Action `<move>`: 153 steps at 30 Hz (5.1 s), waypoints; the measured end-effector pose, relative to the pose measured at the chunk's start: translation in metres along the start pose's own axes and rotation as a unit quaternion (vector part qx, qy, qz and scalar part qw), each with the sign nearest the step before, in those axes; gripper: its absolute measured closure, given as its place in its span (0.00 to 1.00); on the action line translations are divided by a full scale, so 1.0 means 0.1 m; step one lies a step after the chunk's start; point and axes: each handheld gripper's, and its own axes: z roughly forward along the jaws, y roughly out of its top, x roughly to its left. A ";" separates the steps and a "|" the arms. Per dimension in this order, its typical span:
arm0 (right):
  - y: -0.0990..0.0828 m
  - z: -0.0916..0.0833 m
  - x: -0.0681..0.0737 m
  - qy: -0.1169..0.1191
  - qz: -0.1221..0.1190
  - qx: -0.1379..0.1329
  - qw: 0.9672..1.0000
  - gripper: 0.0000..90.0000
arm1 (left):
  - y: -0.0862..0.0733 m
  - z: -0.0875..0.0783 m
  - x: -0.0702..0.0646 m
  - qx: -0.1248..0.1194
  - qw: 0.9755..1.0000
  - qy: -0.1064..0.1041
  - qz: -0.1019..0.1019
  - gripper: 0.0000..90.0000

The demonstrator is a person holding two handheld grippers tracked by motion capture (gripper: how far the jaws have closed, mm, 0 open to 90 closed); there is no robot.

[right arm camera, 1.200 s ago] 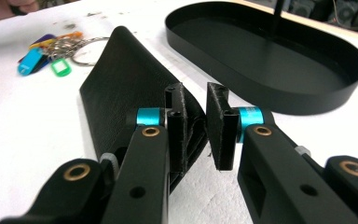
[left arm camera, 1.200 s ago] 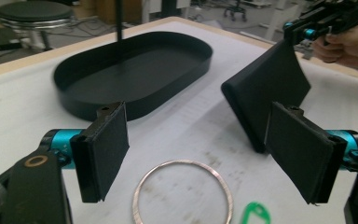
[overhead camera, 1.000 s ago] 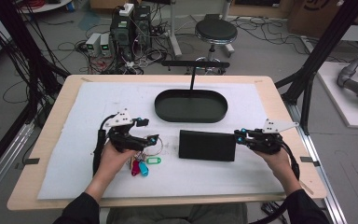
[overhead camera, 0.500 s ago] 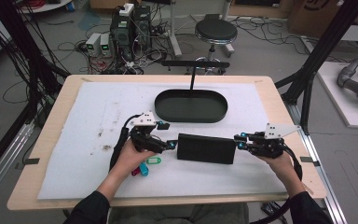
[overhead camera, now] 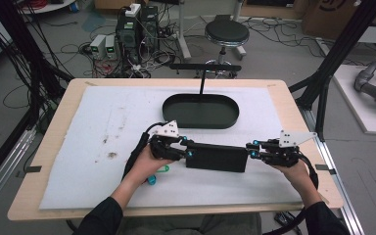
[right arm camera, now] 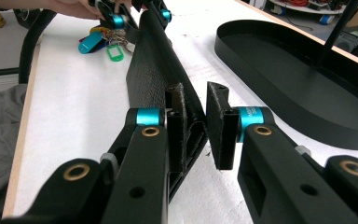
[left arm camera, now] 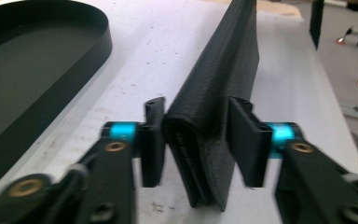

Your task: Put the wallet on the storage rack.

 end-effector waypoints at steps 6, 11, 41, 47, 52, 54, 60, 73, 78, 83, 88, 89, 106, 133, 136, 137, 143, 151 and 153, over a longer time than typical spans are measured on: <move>0.00 0.01 -0.01 -0.002 0.010 -0.002 1.000 0.76 | 0.00 -0.07 -0.01 -0.017 1.000 -0.023 0.008 0.80; -0.02 0.02 -0.06 -0.021 0.047 -0.010 0.999 0.55 | 0.02 -0.18 -0.05 -0.036 0.999 -0.020 0.024 0.83; 0.15 0.45 0.07 0.078 0.048 -0.019 0.996 0.84 | 0.00 -0.62 -0.11 -0.138 0.990 -0.019 0.025 0.78; 0.18 0.44 0.09 0.065 0.044 -0.026 0.997 0.86 | -0.01 -0.63 -0.07 -0.133 0.991 0.022 -0.009 0.47; 0.17 0.38 0.04 0.038 0.054 -0.036 0.997 0.86 | -0.01 -0.70 -0.05 -0.134 0.990 0.043 -0.024 0.36; 0.17 0.36 0.03 0.032 0.055 -0.038 0.997 0.86 | -0.01 -0.75 -0.06 -0.132 0.990 0.053 -0.024 0.35; 0.18 0.30 -0.05 -0.003 0.067 -0.049 0.997 0.86 | -0.05 -0.94 -0.09 -0.134 0.987 0.079 -0.032 0.34; 0.44 0.32 -0.35 -0.059 0.066 -0.065 0.994 0.86 | -0.37 -1.27 -0.29 -0.123 0.983 0.123 -0.057 0.31; 0.53 0.41 -0.49 -0.066 0.059 -0.058 0.994 0.86 | -0.47 -1.32 -0.32 -0.121 0.982 0.131 -0.057 0.31; 0.61 0.58 -0.59 -0.067 0.057 -0.054 0.995 0.86 | -0.55 -1.34 -0.31 -0.131 0.983 0.117 -0.061 0.26; 0.67 0.79 -0.68 -0.067 0.050 -0.049 0.995 0.86 | -0.58 -1.33 -0.32 -0.125 0.983 0.123 -0.056 0.26; 0.67 0.83 -0.69 -0.065 0.050 -0.053 0.995 0.86 | -0.58 -1.33 -0.32 -0.124 0.983 0.124 -0.054 0.26; 0.55 1.26 -0.96 -0.088 0.059 -0.028 0.994 0.86 | -0.62 -1.33 -0.33 -0.130 0.984 0.111 -0.055 0.26; 0.29 1.30 -1.16 -0.145 0.105 0.054 0.982 0.80 | -0.63 -1.32 -0.36 -0.121 0.986 0.109 -0.047 0.26; 0.28 1.30 -1.16 -0.150 0.105 0.060 0.981 0.79 | -0.63 -1.32 -0.37 -0.122 0.986 0.108 -0.047 0.26; 0.27 1.30 -1.17 -0.154 0.109 0.069 0.980 0.78 | -0.63 -1.32 -0.37 -0.119 0.986 0.108 -0.044 0.26; 0.25 1.31 -1.17 -0.164 0.116 0.082 0.976 0.73 | -0.63 -1.30 -0.36 -0.117 0.986 0.106 -0.045 0.26; 0.27 1.27 -1.16 -0.193 0.130 0.084 0.969 0.59 | -0.64 -1.29 -0.35 -0.112 0.987 0.104 -0.045 0.26; 0.28 1.23 -1.17 -0.204 0.137 0.084 0.966 0.57 | -0.64 -1.28 -0.35 -0.111 0.988 0.103 -0.044 0.26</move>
